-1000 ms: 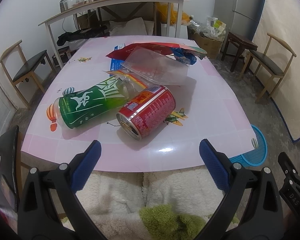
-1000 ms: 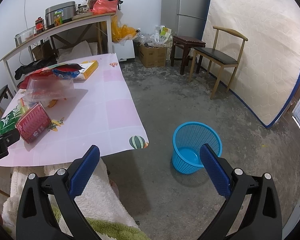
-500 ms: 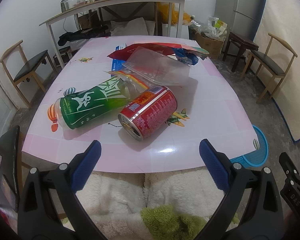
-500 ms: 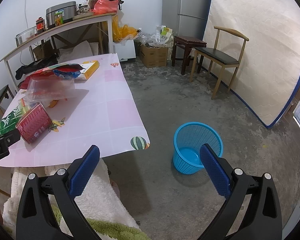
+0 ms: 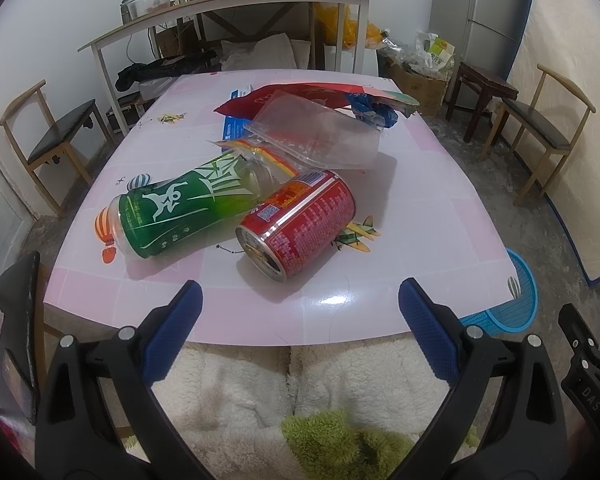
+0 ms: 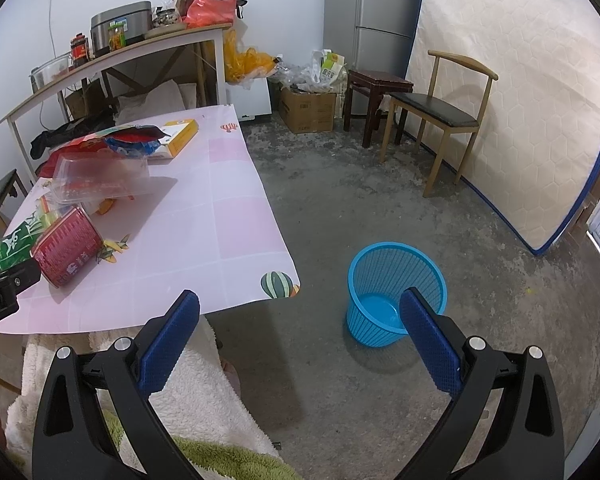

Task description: Collect trash

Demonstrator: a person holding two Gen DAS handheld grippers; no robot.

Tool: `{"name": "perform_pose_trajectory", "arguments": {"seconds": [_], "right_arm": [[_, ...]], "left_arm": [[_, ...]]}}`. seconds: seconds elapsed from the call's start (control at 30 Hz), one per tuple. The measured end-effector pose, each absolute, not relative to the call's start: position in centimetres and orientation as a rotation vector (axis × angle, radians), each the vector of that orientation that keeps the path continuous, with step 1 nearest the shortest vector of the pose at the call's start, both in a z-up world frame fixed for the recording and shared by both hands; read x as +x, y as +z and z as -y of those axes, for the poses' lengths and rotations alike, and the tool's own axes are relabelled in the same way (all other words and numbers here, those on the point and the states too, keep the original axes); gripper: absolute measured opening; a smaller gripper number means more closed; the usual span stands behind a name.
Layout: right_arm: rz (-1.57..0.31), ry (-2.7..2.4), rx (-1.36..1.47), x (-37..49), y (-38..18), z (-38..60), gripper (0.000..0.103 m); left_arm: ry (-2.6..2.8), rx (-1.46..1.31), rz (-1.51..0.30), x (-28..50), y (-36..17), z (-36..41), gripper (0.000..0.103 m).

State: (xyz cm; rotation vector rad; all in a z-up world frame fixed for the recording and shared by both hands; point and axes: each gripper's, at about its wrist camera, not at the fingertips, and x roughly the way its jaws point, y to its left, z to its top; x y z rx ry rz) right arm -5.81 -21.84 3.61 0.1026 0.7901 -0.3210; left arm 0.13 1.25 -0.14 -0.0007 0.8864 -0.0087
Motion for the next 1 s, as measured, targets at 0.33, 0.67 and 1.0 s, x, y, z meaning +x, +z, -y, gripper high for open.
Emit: {"name": "perform_pose_trajectory", "arguments": {"seconds": [0.33,0.67,1.0], "right_arm": [[-0.799,-0.316,0.101,-5.6,3.2,21.9,0.098],[-0.738,-0.294,0.087,-3.2,4.1,21.6,0.098],[-0.616,-0.281,0.021,1.1,7.0,20.5,0.098]], "left_arm": [[-0.003,0.002,-0.89,0.5,-0.8,-1.4,0.095],[0.006,-0.002,-0.774,1.0,0.5,-2.7,0.095],[-0.013,-0.012,-0.69,2.7,2.1,-5.3,0.095]]}}
